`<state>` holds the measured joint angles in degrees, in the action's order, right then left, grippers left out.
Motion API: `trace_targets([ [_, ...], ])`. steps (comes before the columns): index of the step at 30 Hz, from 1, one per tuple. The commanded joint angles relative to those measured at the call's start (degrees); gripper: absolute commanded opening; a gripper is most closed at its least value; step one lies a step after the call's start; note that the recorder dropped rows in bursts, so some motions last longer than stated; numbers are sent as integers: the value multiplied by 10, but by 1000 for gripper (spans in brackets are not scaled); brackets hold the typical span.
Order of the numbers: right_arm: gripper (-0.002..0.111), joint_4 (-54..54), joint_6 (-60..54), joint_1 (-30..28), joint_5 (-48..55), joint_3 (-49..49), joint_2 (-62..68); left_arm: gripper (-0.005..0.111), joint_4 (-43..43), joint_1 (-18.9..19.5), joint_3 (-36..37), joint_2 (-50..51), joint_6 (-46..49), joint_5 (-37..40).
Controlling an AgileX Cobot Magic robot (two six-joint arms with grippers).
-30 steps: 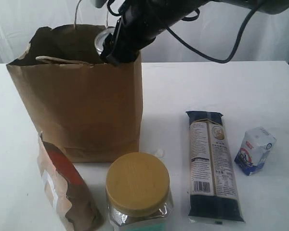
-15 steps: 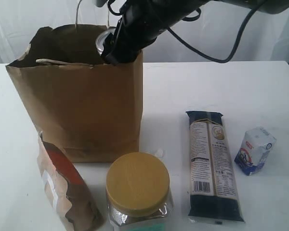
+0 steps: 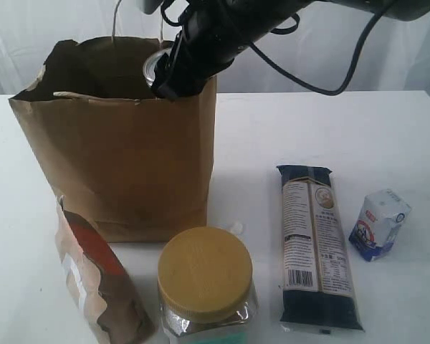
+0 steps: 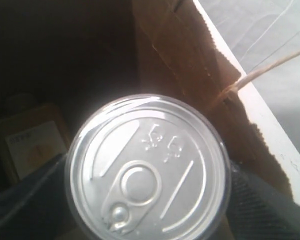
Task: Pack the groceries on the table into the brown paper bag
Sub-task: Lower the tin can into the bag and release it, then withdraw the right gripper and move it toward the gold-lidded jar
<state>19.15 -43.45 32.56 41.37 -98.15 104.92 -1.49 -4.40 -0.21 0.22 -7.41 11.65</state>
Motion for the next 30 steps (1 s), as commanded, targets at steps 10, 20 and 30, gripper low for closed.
trace_targets([
  [10, 96, 9, 48, 1, -18, -5, -7, 0, -4, -3, 2, -2, 0, -1],
  [20, 96, 9, 51, 1, -18, -5, -9, 0, -4, -3, 2, -2, 0, -1],
  [30, 96, -1, 80, 1, 16, -5, -63, 0, -4, -3, 2, -2, 0, -1],
])
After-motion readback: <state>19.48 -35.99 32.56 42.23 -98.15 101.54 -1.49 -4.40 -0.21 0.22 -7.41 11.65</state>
